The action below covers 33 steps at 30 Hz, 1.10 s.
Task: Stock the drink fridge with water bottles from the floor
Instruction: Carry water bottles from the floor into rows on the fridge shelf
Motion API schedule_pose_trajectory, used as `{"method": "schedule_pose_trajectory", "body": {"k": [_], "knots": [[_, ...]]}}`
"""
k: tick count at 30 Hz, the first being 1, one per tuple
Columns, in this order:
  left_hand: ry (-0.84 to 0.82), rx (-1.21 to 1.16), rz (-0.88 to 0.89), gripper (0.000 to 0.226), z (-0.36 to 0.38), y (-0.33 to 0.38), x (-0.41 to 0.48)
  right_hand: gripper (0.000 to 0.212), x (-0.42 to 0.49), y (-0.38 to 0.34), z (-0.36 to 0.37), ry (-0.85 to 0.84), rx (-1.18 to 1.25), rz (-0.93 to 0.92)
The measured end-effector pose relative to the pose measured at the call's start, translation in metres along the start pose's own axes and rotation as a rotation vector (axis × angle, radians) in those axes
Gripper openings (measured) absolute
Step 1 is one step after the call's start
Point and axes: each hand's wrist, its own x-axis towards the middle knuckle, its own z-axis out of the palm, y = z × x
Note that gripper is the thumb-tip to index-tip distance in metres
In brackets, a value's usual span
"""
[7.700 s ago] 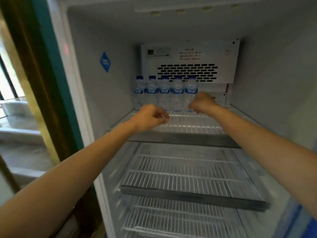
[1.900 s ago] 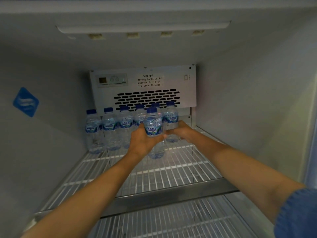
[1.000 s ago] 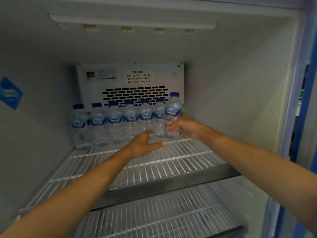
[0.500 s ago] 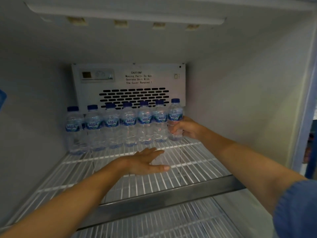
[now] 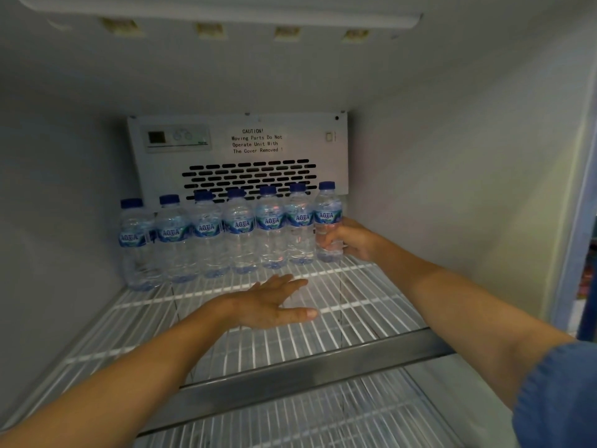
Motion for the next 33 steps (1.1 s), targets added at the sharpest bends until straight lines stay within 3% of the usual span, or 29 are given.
{"method": "schedule_pose_trajectory", "body": {"k": [6, 11, 16, 19, 22, 25, 28, 33], "knots": [[0.008, -0.014, 0.005, 0.082, 0.0, 0.002, -0.001, 0.045, 0.002, 0.004, 0.002, 0.018, 0.01, -0.038], [0.012, -0.028, -0.001, 0.083, 0.0, 0.002, -0.001, 0.059, 0.004, 0.004, 0.005, 0.021, 0.023, -0.034], [0.025, -0.04, 0.001, 0.08, -0.001, 0.002, 0.0, 0.058, 0.005, 0.006, 0.003, 0.029, 0.051, -0.007], [0.023, -0.049, 0.008, 0.083, 0.0, -0.001, 0.002, 0.072, 0.007, 0.008, 0.003, 0.03, 0.047, 0.0], [0.078, -0.106, 0.006, 0.09, -0.003, -0.004, 0.001, 0.058, 0.008, 0.01, 0.003, 0.038, 0.026, 0.019], [0.251, -0.167, 0.02, 0.071, -0.008, -0.005, -0.004, 0.016, 0.0, 0.004, 0.0, 0.123, -0.054, 0.063], [0.372, -0.241, 0.023, 0.046, -0.007, 0.004, -0.027, 0.016, -0.018, -0.005, -0.003, 0.234, -0.214, 0.105], [0.639, -0.065, 0.018, 0.017, 0.004, 0.023, -0.087, 0.042, -0.073, -0.022, 0.009, 0.166, -0.373, 0.138]]}}
